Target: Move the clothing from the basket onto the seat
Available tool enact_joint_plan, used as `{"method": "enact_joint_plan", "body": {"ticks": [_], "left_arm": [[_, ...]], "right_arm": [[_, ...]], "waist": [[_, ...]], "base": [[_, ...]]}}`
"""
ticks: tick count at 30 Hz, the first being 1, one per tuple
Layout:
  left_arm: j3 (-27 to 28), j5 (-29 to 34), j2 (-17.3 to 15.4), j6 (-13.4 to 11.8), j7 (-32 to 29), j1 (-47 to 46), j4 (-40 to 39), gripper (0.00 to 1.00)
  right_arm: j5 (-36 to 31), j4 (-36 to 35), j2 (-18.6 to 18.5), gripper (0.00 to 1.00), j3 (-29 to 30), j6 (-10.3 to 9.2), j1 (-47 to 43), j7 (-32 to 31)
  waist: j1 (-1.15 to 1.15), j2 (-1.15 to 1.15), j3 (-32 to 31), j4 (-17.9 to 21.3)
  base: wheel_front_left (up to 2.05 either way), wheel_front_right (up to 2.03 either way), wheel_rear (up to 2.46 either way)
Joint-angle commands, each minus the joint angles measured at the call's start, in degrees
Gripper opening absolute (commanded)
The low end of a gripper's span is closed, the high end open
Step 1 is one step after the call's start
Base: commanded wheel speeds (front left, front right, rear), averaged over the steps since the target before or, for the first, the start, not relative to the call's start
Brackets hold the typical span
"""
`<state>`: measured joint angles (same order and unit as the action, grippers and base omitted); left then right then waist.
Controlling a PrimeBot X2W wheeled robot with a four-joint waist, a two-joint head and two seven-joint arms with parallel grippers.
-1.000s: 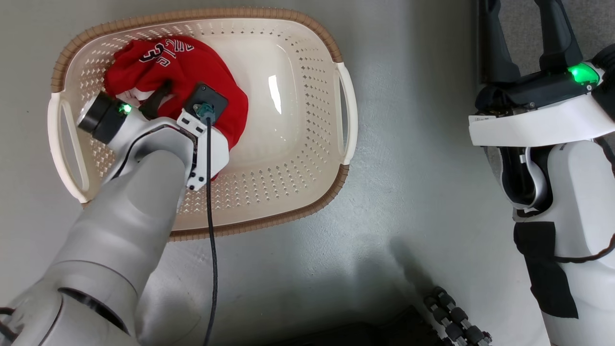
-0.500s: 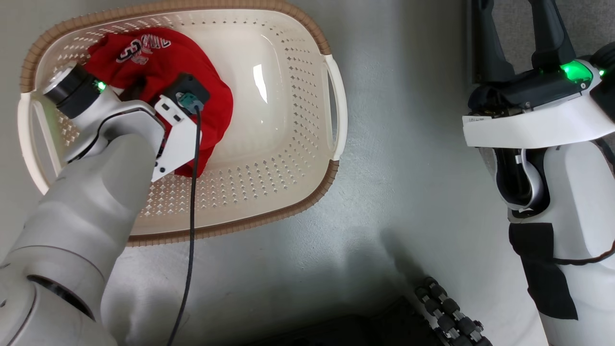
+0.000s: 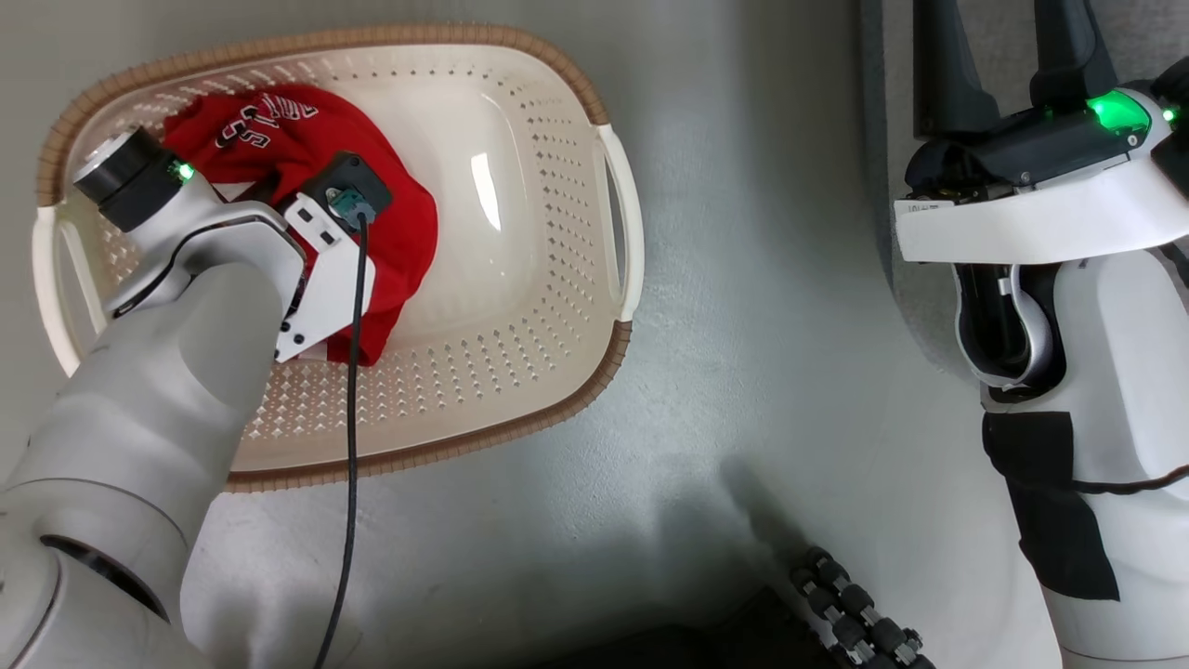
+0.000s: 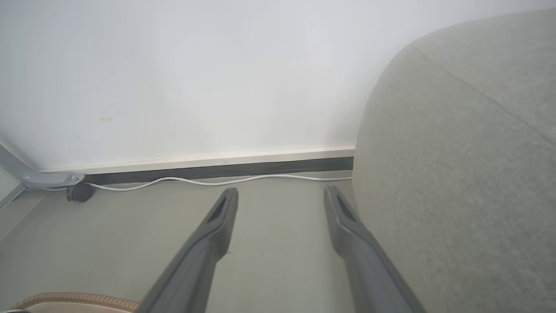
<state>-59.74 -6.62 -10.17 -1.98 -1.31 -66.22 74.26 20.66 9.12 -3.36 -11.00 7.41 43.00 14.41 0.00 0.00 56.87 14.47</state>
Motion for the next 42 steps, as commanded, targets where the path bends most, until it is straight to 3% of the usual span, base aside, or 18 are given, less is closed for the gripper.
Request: {"method": "enact_joint_plan", "body": {"ticks": [1, 16, 27, 42], "left_arm": [[0.37, -0.36, -0.48, 0.38, 0.84, 1.46, -0.31, 0.0], [2.38, -6.12, 3.07, 3.32, 12.03, 10.93, -0.31, 0.0], [4.34, -10.01, 5.92, 5.12, 16.24, 17.12, -2.46, 0.0], [10.29, -17.36, 7.27, -0.32, 16.3, 27.45, -21.14, 0.0]], "right_arm": [[0.07, -0.69, 0.48, 1.0, -0.54, 0.08, -1.63, 0.59], [-3.16, 4.41, 0.48, 1.0, 0.99, 0.08, -5.41, 0.59], [-5.32, 8.71, 0.45, 1.0, 1.73, 0.08, -10.71, 0.59], [-5.25, 13.17, -0.41, 1.0, 2.43, 0.08, -20.52, 0.59]], "waist": [[0.0, 0.0, -1.7, -0.26], [0.0, 0.0, -17.36, -4.66], [0.0, 0.0, -30.37, -8.71], [0.0, 0.0, -45.81, -13.63]], "base": [[0.0, 0.0, 0.0], [0.0, 0.0, 0.0], [0.0, 0.0, 0.0], [0.0, 0.0, 0.0]]}}
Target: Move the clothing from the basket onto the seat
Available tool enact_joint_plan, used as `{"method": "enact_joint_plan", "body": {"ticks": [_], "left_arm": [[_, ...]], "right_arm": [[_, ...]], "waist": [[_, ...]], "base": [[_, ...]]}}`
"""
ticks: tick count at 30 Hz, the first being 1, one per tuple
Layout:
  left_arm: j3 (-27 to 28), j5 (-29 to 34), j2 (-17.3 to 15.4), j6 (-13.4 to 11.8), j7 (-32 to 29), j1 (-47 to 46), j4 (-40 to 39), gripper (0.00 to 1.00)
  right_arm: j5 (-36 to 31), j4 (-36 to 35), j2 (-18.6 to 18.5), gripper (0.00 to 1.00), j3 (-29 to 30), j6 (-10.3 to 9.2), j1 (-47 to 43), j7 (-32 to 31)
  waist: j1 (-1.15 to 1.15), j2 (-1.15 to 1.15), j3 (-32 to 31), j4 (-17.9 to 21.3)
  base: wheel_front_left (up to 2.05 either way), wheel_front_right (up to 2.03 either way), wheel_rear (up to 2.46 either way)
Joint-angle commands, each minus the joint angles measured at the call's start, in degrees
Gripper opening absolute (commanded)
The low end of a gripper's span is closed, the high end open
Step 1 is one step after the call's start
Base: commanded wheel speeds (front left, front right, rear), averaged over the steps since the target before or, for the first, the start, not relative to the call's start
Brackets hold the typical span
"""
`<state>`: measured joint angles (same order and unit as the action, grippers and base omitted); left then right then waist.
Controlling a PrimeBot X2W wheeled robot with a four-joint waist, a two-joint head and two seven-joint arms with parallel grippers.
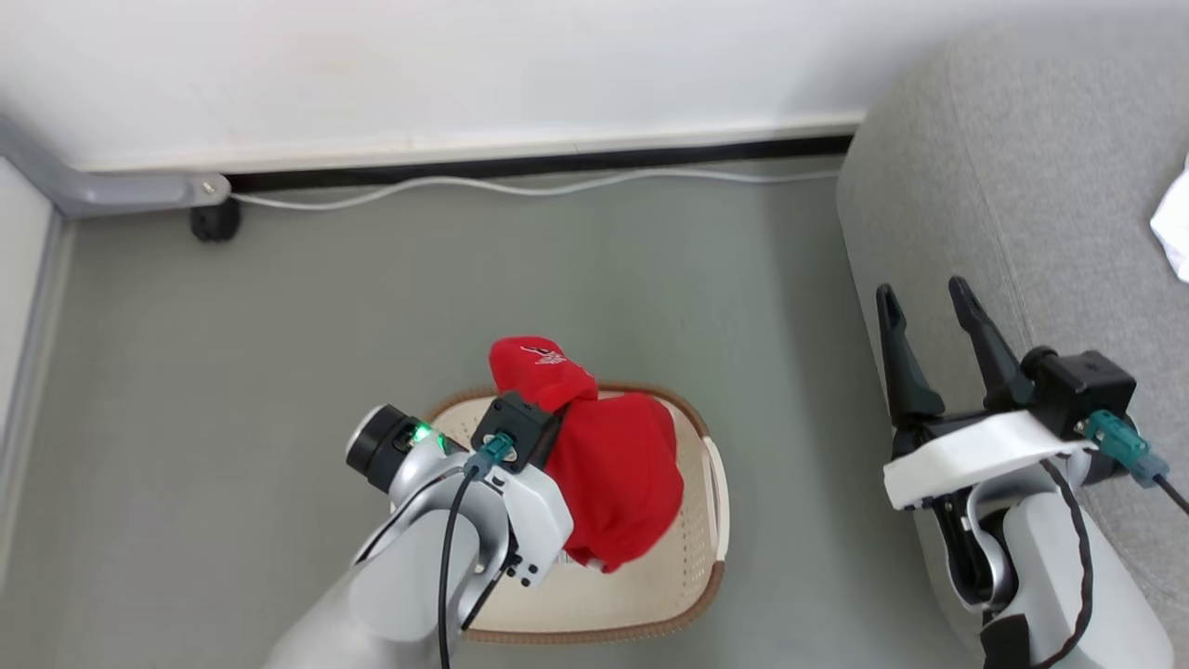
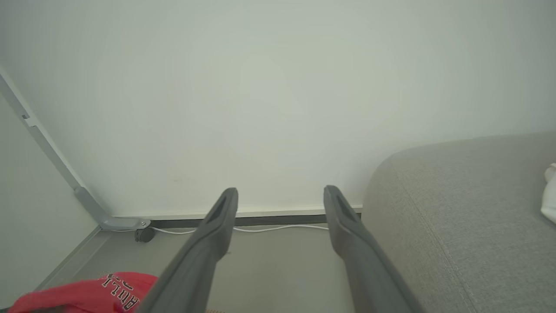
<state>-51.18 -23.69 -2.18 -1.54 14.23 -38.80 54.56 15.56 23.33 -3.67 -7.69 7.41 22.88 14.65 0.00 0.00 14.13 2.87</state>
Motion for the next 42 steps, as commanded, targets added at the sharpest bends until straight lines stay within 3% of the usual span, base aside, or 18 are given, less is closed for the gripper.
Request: {"method": "enact_joint_plan", "body": {"ticks": [1, 9, 13, 21, 30, 42], "left_arm": [[2.23, -0.54, -0.71, -1.14, 0.76, 0.59, -2.77, 0.0], [8.01, -0.89, -0.81, -3.33, 0.76, 4.38, -12.62, 0.0], [11.36, -0.79, -1.68, -3.14, 0.76, 5.24, -16.56, 0.0], [17.33, -2.64, -2.89, -0.82, 0.76, 5.15, -23.13, 0.0], [19.55, -5.56, -3.24, 2.29, 0.59, 3.7, -27.28, 0.0], [20.19, -7.17, -3.82, 3.06, -0.2, 1.61, -31.73, 0.0]], "right_arm": [[-0.09, -0.89, -0.09, 1.0, -0.82, 0.08, -0.89, 0.35], [0.27, 0.0, 0.02, 1.0, -1.17, 0.08, -3.85, 0.35], [0.01, 0.39, 0.03, 1.0, -2.0, 0.08, -5.1, 0.35], [0.25, 0.96, 0.15, 1.0, -2.27, 0.08, -6.86, 0.35], [0.3, 1.45, 0.31, 1.0, -2.45, 0.08, -7.75, 0.35], [0.55, 1.11, 0.48, 1.0, -3.97, 0.08, -7.63, 0.35]], "waist": [[0.0, 0.0, -3.73, -2.27], [0.0, 0.0, -7.77, -3.37], [0.0, 0.0, -9.01, -3.52], [0.0, 0.0, -10.27, -3.49], [0.0, 0.0, -10.75, -3.52], [0.0, 0.0, -10.38, -3.0]], "base": [[0.0, 0.0, 0.0], [0.0, 0.0, 0.0], [0.0, 0.0, 0.0], [0.0, 0.0, 0.0], [0.0, 0.0, 0.0], [0.0, 0.0, 0.0]]}}
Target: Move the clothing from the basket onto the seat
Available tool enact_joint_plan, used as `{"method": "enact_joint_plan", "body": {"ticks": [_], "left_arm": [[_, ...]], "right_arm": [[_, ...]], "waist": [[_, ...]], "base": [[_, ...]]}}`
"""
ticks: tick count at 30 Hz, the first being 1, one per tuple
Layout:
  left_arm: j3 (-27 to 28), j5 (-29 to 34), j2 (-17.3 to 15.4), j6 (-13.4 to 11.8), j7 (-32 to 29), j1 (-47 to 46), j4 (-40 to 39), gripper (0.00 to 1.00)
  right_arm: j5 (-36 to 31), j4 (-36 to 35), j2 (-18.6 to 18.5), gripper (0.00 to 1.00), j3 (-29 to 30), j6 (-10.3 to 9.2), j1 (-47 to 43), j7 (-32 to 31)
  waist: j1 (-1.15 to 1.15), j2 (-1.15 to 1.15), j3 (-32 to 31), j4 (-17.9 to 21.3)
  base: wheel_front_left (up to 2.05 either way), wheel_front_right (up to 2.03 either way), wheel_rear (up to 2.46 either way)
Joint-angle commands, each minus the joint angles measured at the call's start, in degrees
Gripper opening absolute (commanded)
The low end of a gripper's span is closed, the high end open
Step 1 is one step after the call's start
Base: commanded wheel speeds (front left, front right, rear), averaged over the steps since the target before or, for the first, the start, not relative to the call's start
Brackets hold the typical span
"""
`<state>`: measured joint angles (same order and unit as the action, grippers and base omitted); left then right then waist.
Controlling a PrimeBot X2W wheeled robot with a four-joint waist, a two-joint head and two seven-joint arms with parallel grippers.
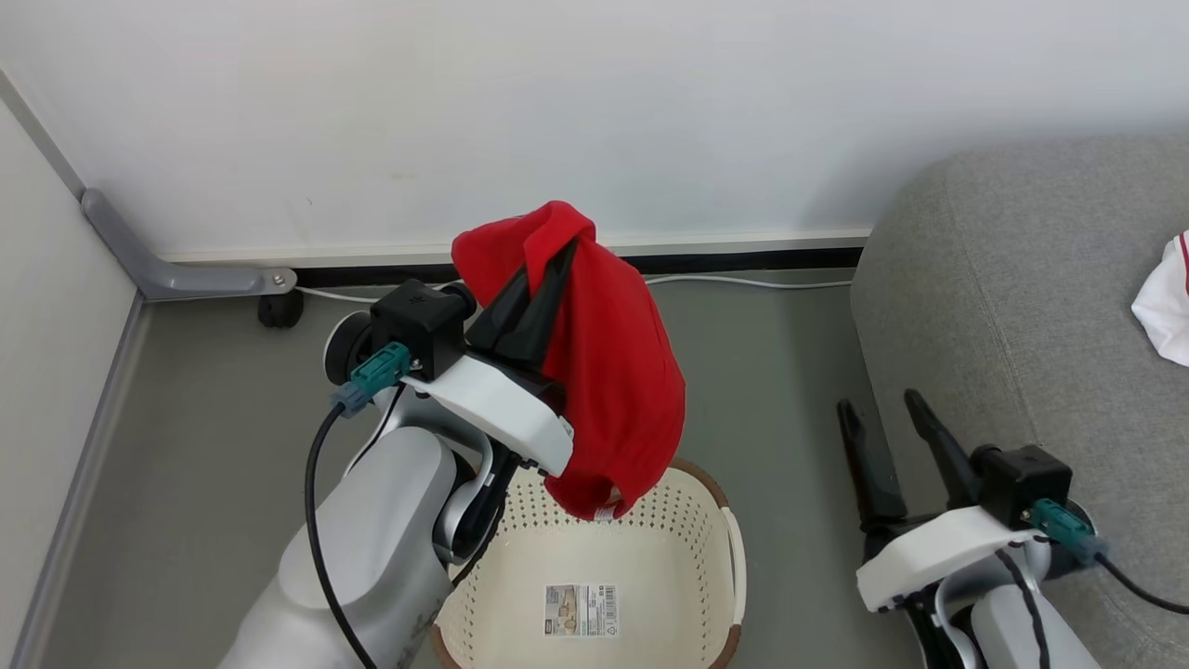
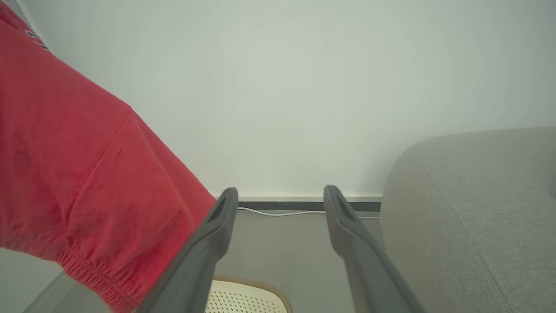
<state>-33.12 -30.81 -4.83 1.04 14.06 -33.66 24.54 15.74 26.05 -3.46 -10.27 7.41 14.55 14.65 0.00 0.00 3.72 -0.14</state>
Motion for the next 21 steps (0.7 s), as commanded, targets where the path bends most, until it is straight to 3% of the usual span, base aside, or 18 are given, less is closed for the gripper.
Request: {"method": "enact_joint_plan", "body": {"ticks": [1, 21], "left_arm": [[2.11, -0.06, -1.18, 0.49, -0.01, -3.64, -1.93, 0.0], [0.53, -0.83, 0.57, 1.93, 0.68, -5.08, -0.69, 0.0]], "right_arm": [[0.33, -1.93, 0.27, 1.0, -2.05, 0.08, 0.9, 0.35], [0.58, -8.28, 0.51, 1.0, -25.39, 0.08, 12.37, 0.35]], "waist": [[0.0, 0.0, 0.08, 0.01], [0.0, 0.0, 0.45, -0.41]], "base": [[0.0, 0.0, 0.0], [0.0, 0.0, 0.0]]}}
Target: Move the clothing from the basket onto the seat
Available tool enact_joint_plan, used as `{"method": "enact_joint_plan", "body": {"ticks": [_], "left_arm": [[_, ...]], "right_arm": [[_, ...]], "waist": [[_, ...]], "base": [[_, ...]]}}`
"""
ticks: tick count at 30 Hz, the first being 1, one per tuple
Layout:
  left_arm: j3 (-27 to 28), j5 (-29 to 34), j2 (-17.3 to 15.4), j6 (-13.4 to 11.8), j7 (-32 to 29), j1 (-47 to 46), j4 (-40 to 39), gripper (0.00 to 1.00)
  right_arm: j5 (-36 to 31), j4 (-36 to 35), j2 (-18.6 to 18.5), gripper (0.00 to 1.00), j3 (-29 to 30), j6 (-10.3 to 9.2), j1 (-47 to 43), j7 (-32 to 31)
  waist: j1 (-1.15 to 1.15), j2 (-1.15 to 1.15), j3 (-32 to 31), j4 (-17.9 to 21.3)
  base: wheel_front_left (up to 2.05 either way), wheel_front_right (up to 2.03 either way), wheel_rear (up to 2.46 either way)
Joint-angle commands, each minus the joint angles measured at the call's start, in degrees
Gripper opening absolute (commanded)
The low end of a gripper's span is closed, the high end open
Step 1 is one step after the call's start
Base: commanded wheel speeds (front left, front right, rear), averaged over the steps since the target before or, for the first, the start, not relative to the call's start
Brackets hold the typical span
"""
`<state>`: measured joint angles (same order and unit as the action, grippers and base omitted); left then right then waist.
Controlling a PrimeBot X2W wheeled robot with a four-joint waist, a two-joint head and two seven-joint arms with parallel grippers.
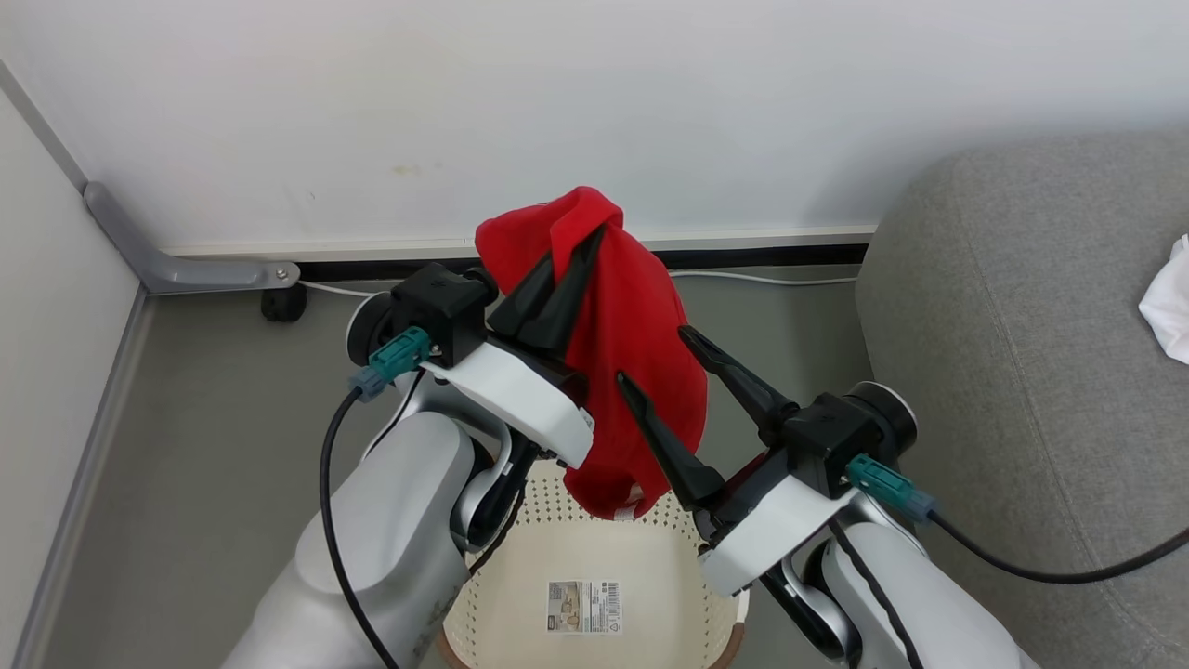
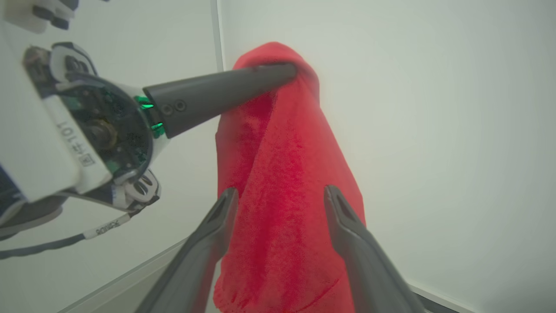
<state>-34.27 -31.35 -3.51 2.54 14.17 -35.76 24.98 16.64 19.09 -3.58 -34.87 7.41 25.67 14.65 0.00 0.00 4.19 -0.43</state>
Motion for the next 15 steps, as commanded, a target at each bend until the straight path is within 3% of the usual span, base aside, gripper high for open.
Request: {"method": "enact_joint_plan", "body": {"ticks": [1, 15], "left_arm": [[1.48, -0.29, -0.63, 0.52, 0.59, -3.04, -1.08, 0.0], [-1.35, -0.8, 0.34, 1.2, 0.77, -3.07, -1.27, 0.0]], "right_arm": [[-0.44, -0.96, 0.64, 1.0, -1.24, 0.08, 1.8, 0.35], [-0.91, 8.12, 0.69, 1.0, -4.15, 0.08, 4.51, 0.35]], "waist": [[0.0, 0.0, -0.05, -0.28], [0.0, 0.0, -0.42, -2.14]], "base": [[0.0, 0.0, 0.0], [0.0, 0.0, 0.0]]}}
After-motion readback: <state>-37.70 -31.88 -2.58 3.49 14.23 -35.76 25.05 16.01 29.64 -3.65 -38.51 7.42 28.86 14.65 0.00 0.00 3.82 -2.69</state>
